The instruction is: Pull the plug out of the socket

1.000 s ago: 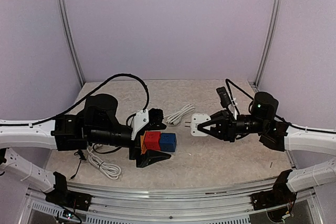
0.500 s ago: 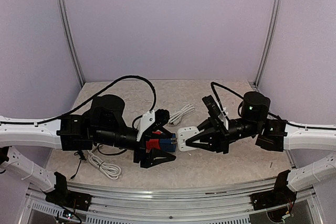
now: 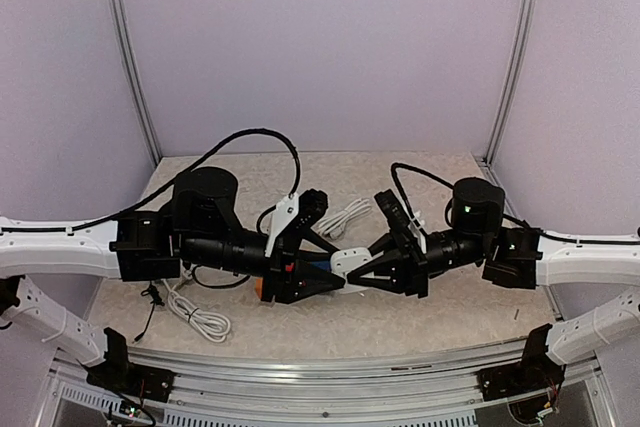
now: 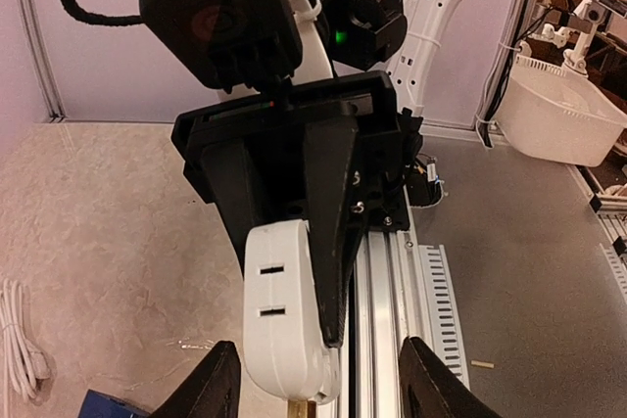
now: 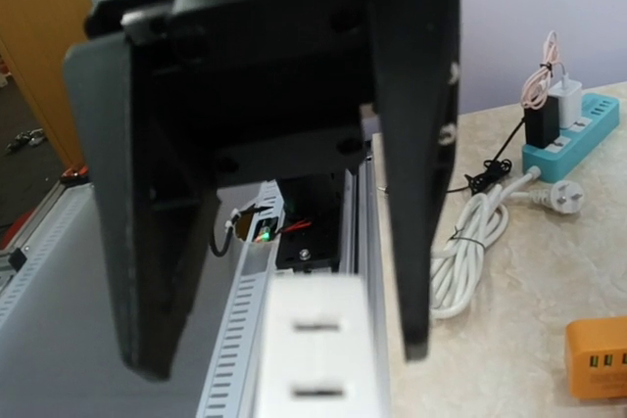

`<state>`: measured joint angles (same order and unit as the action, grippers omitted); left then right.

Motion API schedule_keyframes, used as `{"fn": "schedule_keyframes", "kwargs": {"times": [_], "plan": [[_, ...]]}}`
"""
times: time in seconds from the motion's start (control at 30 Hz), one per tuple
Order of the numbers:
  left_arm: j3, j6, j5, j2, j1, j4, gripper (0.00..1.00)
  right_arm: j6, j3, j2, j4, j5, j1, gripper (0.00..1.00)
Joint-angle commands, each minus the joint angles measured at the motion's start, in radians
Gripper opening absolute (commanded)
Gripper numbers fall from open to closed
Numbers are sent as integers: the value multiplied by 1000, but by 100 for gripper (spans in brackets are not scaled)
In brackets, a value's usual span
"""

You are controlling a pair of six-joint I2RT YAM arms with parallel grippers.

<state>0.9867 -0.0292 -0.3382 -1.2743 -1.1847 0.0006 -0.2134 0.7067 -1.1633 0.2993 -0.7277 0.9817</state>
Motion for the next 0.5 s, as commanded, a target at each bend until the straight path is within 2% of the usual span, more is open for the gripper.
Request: {"fn": "schedule_keyframes", "kwargs": {"times": [0.0,0.47], "plan": [[34,5,-35,-33,-6,11,50,15,27,-10,-7,7,12,0],[33,7,-102,-48,6,2,14,39,17,22,-31,21,13,1]]}}
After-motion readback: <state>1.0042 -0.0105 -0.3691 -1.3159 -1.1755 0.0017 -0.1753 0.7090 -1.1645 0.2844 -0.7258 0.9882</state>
